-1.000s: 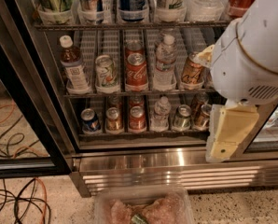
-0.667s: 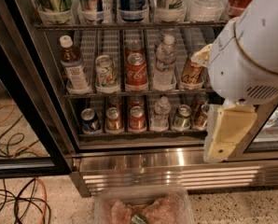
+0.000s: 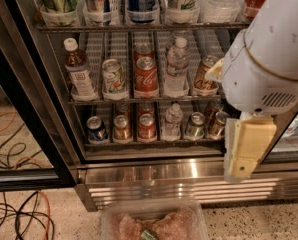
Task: Pick orange can from middle shelf of fridge
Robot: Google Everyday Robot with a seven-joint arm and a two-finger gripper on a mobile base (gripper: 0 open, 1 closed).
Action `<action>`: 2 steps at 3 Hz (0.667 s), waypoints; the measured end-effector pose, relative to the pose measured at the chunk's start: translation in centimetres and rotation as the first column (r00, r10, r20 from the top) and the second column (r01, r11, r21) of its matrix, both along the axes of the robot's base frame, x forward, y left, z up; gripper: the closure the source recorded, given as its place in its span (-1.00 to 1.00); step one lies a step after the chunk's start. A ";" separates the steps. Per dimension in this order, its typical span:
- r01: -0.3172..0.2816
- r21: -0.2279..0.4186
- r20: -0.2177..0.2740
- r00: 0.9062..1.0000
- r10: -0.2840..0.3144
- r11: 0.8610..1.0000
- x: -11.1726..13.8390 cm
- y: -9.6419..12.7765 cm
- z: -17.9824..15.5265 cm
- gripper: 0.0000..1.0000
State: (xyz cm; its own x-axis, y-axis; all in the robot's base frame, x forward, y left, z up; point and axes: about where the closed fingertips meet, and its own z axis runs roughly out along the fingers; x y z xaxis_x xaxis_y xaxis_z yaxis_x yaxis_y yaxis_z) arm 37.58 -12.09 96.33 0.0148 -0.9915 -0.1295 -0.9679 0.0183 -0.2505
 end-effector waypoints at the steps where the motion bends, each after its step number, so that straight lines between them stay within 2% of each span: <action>1: -0.005 -0.043 -0.163 0.987 -0.002 0.999 -0.4 -1.3 -3.1 -1.00; 2: 0.002 -0.059 -0.240 0.971 -0.017 0.998 -0.3 -2.0 -4.3 -1.00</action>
Offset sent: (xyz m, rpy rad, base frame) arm -0.0139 -0.0365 -0.0600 -0.1012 0.3992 -0.0246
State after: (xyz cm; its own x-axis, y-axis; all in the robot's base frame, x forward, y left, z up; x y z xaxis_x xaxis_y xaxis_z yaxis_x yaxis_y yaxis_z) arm 37.29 -14.05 92.02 -0.0192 -0.9974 -0.0702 -0.9997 0.0200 -0.0111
